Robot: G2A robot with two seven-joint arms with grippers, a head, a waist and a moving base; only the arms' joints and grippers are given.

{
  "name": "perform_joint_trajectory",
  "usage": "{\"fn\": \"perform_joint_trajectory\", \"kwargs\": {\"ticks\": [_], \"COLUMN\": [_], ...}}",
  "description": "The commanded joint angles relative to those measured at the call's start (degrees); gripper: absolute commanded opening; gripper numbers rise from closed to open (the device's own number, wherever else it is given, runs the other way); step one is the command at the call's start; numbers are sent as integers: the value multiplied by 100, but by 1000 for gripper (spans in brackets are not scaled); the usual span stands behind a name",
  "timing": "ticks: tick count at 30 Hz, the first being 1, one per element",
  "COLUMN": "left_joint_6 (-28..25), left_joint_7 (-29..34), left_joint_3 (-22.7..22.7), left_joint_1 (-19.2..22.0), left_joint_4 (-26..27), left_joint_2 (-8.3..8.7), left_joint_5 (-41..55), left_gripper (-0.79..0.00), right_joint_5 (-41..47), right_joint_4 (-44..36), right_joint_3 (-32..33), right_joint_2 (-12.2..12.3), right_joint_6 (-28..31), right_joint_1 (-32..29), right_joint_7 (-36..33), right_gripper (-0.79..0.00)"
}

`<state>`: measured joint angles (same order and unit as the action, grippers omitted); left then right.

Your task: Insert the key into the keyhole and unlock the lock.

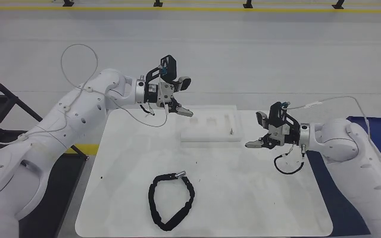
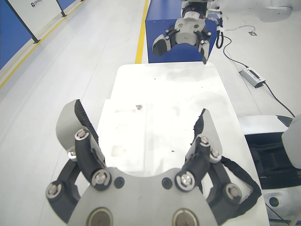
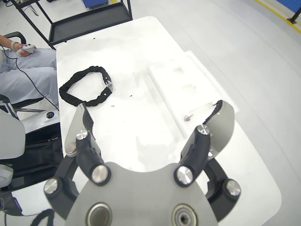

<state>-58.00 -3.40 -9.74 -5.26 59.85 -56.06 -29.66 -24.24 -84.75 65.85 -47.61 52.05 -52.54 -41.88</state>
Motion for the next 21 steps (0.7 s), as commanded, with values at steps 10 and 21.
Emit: {"fn": "perform_joint_trajectory", "kwargs": {"ticks": [10,21], "left_joint_6": [0,0], "left_joint_7": [1,1], "left_joint_3": [0,0], "left_joint_1": [0,0], "left_joint_4": [0,0], "left_joint_2": [0,0], "left_joint_5": [1,1], "left_gripper": [0,0], "right_joint_5": [-622,-212], "right_joint_4": [1032,2002], "right_joint_3": [-992,-1915], "right_joint_2": [-372,-884], "right_joint_6": [-789,-2733], "right_joint_1": [681,1365], "right_joint_7": [528,-98], "right_gripper": [0,0]}}
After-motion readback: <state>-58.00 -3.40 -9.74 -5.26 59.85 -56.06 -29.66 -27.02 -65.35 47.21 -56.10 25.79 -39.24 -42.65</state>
